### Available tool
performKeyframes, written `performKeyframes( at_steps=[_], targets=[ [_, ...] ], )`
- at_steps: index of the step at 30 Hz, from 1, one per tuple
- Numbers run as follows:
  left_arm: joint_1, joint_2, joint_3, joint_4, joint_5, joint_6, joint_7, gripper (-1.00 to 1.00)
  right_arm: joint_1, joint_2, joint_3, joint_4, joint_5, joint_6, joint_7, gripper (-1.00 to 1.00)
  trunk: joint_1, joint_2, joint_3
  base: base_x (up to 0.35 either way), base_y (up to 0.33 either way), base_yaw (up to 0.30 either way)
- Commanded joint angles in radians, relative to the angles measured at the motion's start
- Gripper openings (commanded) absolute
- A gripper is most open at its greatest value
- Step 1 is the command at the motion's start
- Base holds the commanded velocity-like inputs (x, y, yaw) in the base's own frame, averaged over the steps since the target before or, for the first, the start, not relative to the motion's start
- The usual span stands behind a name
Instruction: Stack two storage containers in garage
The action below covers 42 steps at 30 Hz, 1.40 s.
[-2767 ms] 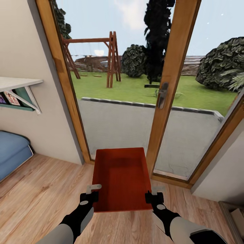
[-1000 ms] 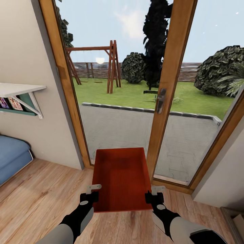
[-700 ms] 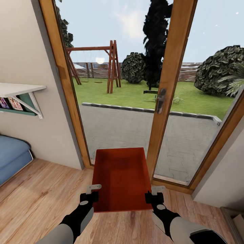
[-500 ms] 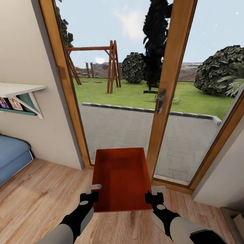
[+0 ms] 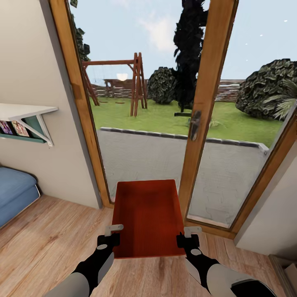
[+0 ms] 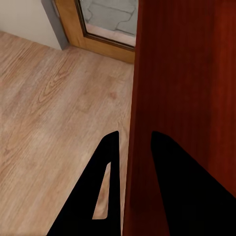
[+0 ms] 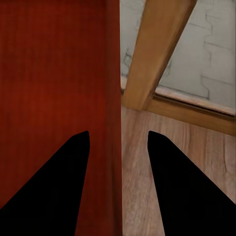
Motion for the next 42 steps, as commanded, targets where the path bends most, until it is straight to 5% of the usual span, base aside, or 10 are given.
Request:
performKeyframes(
  at_steps=[1,42],
  targets=[
    [0.0,0.042,0.006,0.001,0.011,-0.001,0.013,-1.0,-0.001,0.0,-0.073,-0.003,0.022,-0.086,0.006,-1.0,0.0,-0.001,0.0,0.0,0.0,0.0],
    [0.0,0.042,0.006,0.001,0.012,-0.001,0.013,-1.0,-0.001,0.0,-0.073,-0.003,0.023,-0.086,0.008,-1.0,0.0,-0.001,0.068,0.0,0.0,0.0]
  ],
)
